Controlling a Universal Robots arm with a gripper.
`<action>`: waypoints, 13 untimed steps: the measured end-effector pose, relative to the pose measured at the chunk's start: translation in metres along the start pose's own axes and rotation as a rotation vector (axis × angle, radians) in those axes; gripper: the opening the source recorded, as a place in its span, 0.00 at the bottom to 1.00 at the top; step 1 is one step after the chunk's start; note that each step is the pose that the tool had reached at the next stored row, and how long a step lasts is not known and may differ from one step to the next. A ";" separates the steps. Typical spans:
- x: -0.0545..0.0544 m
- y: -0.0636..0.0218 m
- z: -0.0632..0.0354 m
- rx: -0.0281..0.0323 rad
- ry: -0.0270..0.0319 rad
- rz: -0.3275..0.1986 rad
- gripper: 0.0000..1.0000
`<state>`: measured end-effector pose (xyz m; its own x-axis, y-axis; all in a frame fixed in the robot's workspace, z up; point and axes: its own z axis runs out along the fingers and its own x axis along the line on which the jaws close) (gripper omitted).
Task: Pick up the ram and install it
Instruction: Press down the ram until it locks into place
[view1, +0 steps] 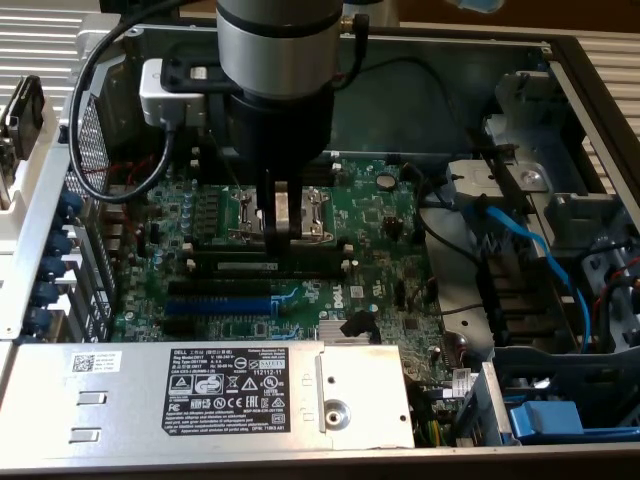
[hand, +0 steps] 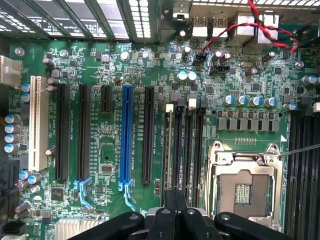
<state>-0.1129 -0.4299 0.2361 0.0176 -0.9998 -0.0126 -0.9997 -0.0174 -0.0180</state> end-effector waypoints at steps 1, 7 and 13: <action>0.000 0.0000 -0.0040 -0.0001 0.0004 0.000 0.10; 0.000 -0.0002 -0.0112 -0.0001 -0.0021 0.000 0.10; 0.000 -0.0001 -0.0113 -0.0003 -0.0020 0.000 0.10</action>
<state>-0.1130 -0.4300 0.2474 0.0176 -0.9997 -0.0145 -0.9997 -0.0173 -0.0178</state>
